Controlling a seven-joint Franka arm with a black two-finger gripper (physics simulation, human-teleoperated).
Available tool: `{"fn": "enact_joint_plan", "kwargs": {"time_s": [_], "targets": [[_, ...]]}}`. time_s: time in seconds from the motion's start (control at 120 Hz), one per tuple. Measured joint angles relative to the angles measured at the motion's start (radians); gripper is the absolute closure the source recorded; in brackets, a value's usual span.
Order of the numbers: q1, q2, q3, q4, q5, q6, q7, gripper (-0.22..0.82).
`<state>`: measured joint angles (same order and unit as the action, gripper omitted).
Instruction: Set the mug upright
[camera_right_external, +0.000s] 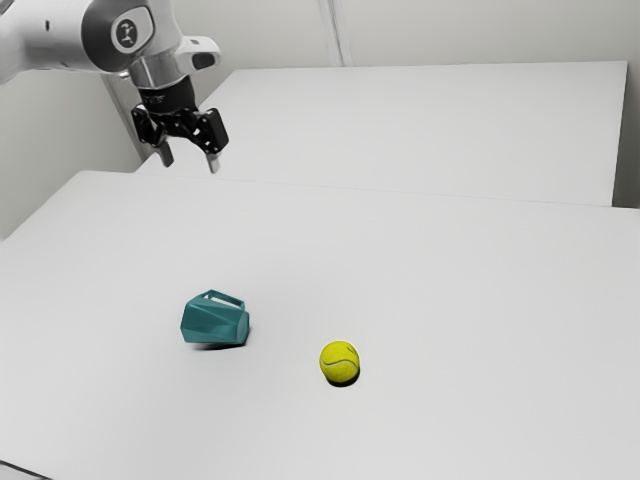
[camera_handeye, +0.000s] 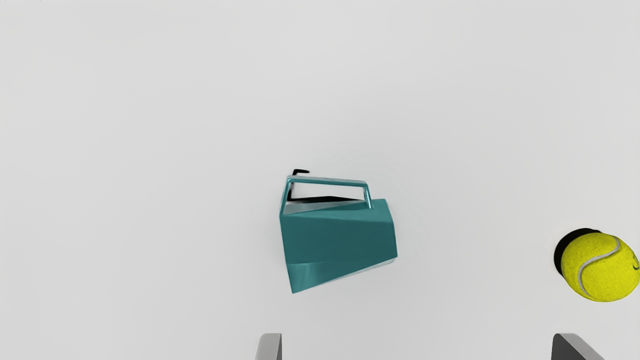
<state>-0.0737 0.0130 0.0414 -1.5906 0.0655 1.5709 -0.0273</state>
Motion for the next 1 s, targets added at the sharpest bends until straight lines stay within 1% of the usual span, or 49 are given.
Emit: {"fn": "enact_joint_plan", "kwargs": {"time_s": [0.1, 0.367, 0.5, 0.625, 0.792, 1.0], "targets": [[-0.004, -0.003, 0.0, -0.002, 0.0, 0.0, 0.0, 0.02], [-0.008, -0.057, 0.002, -0.059, 0.0, 0.002, 0.0, 0.02], [0.034, -0.076, 0.005, -0.087, -0.001, 0.008, 0.001, 0.02], [0.09, -0.115, 0.016, -0.158, -0.034, 0.028, 0.01, 0.02], [0.111, -0.144, 0.075, -0.266, -0.128, 0.103, 0.05, 0.02], [0.112, -0.168, 0.174, -0.423, -0.313, 0.245, 0.156, 0.02]]}}
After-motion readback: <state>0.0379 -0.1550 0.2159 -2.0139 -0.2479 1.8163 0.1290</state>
